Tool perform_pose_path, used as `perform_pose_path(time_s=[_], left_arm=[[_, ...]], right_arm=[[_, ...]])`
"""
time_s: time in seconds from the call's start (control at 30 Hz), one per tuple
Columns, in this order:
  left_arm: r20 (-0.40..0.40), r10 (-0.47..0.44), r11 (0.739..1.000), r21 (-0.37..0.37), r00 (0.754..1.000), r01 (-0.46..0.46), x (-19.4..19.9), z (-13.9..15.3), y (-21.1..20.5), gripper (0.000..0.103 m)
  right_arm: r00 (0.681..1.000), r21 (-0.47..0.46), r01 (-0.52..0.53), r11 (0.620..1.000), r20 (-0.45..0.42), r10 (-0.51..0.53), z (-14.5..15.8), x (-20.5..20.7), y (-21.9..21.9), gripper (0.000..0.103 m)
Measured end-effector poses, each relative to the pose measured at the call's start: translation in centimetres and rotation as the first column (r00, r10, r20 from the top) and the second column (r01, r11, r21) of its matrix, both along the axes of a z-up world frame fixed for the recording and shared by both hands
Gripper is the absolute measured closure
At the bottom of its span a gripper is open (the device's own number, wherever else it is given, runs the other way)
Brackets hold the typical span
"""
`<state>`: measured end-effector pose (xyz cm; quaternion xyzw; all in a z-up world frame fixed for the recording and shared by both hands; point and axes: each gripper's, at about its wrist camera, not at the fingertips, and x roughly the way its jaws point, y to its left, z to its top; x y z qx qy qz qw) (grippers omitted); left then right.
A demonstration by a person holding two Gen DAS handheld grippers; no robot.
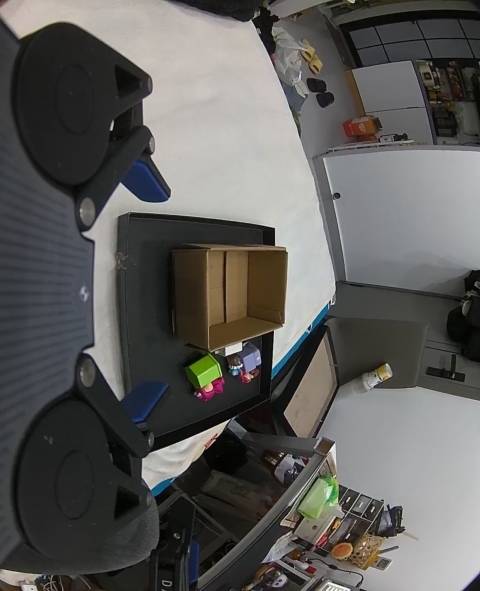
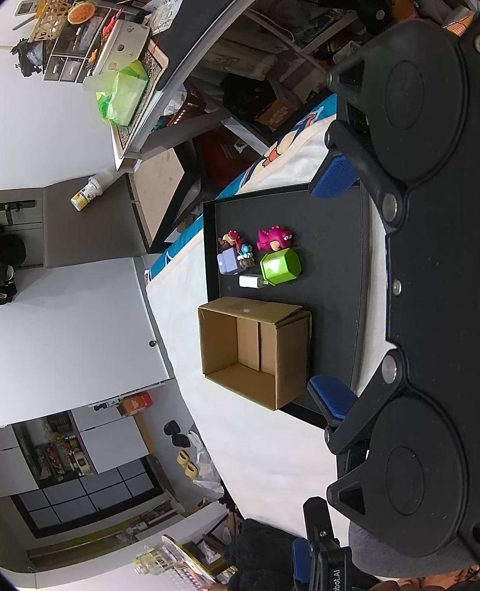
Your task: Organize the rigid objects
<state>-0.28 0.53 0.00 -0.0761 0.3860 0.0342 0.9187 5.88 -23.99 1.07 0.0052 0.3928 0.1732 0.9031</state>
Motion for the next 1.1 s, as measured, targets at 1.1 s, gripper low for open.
perform_pose_path(time_s=[1.1], left_arm=[[-0.007,0.001,1.000,-0.003,1.000,-0.001,-0.26,-0.30,0.07,0.001]], right_arm=[[1.000,-0.002,-0.002,1.000,0.000,0.002,0.04,-0.10,0.10,0.000]])
